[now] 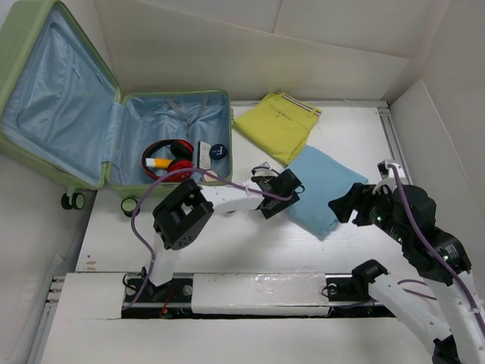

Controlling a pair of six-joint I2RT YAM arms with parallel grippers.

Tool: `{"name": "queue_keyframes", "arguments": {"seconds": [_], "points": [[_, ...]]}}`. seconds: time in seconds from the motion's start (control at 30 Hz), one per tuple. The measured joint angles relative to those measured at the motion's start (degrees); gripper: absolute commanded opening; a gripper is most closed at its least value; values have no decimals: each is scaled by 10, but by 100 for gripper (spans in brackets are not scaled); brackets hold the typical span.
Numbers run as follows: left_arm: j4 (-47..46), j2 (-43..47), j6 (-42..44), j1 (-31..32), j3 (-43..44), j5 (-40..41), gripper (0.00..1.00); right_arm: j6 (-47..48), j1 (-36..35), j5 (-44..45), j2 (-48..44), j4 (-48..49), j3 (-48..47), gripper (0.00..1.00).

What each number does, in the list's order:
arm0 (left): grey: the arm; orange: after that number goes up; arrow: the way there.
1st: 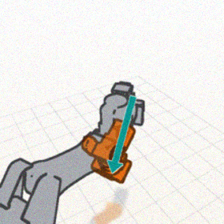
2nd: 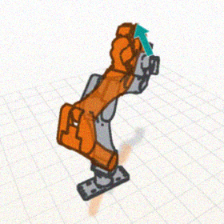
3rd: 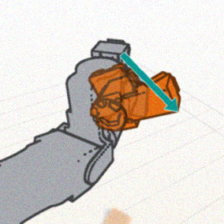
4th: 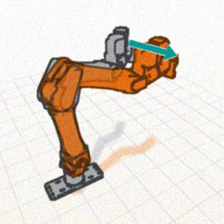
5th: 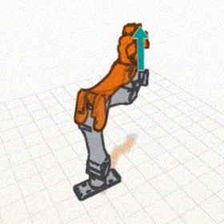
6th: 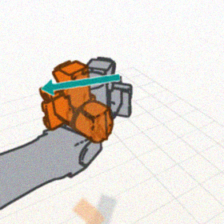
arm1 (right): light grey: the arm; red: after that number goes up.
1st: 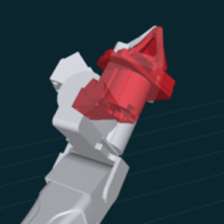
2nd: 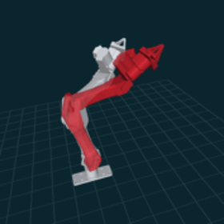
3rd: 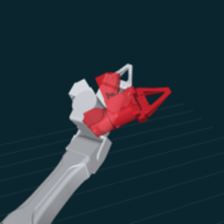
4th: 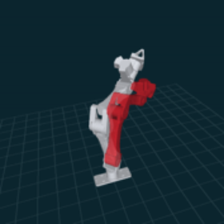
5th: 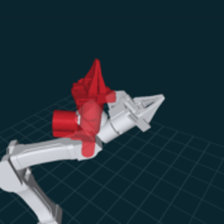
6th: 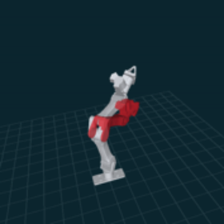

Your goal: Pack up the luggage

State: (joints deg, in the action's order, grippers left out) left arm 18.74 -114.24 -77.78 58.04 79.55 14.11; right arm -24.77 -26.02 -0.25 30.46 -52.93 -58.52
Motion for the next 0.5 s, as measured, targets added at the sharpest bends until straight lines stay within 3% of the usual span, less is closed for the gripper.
{"name": "queue_keyframes", "arguments": {"seconds": [0.1,0.3,0.43,0.47,0.5], "points": [[0,4,9,4,-4,-4,79,4,-3,0,10,2,4,73],[-15,0,8,19,-5,-29,79,13,-4,11,19,3,5,73],[-28,-21,1,21,19,-41,71,17,-4,26,20,4,4,73],[-35,-30,-2,19,28,-42,59,17,-4,30,21,4,4,73],[-43,-37,-7,19,34,-42,53,18,-4,33,21,4,4,73]]}}
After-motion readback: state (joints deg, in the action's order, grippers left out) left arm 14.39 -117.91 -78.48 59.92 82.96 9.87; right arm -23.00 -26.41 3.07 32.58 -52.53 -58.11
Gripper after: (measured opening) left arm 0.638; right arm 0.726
